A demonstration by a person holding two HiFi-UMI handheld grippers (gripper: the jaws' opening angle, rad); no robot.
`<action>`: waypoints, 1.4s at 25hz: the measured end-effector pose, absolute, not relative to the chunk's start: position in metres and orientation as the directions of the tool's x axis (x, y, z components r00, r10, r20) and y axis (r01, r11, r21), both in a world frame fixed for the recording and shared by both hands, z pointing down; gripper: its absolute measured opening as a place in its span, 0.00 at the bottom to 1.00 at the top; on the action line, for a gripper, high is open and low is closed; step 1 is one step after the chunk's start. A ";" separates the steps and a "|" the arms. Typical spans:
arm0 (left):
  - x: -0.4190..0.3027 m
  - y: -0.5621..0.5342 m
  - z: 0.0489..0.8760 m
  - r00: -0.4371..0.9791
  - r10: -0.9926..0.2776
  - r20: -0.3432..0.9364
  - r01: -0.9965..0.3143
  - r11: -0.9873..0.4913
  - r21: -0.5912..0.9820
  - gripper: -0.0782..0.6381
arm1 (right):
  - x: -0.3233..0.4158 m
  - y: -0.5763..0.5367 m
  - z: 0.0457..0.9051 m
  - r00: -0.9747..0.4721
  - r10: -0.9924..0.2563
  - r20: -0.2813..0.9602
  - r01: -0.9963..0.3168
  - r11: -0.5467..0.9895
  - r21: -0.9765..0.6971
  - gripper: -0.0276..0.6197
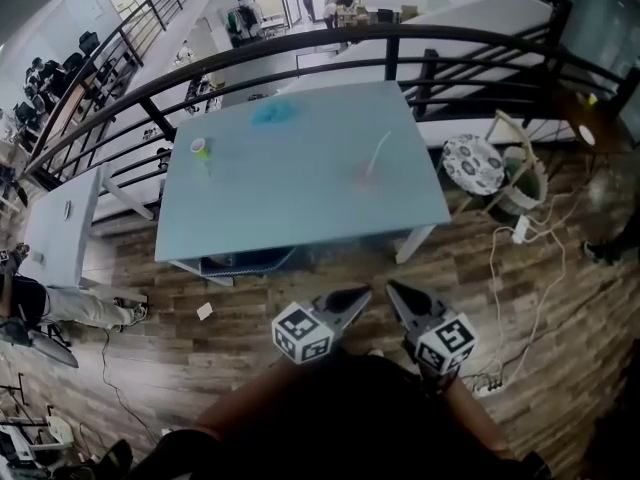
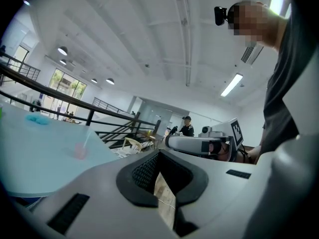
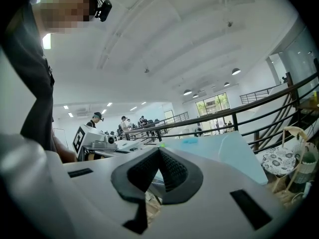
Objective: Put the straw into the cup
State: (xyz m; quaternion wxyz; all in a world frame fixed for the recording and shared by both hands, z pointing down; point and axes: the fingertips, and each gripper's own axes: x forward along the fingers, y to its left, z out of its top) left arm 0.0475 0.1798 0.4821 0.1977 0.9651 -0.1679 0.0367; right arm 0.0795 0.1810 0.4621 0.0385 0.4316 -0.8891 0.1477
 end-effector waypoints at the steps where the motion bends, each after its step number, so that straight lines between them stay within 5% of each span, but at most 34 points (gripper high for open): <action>1: 0.051 0.184 0.482 0.942 -0.308 0.135 -0.336 -0.866 0.369 0.12 | 0.084 0.186 0.465 -0.620 -0.757 0.206 -0.783 0.579 -0.229 0.06; 35: 0.103 0.213 0.477 0.942 -0.304 0.141 -0.334 -0.878 0.343 0.12 | 0.133 0.218 0.463 -0.613 -0.770 0.179 -0.785 0.568 -0.246 0.06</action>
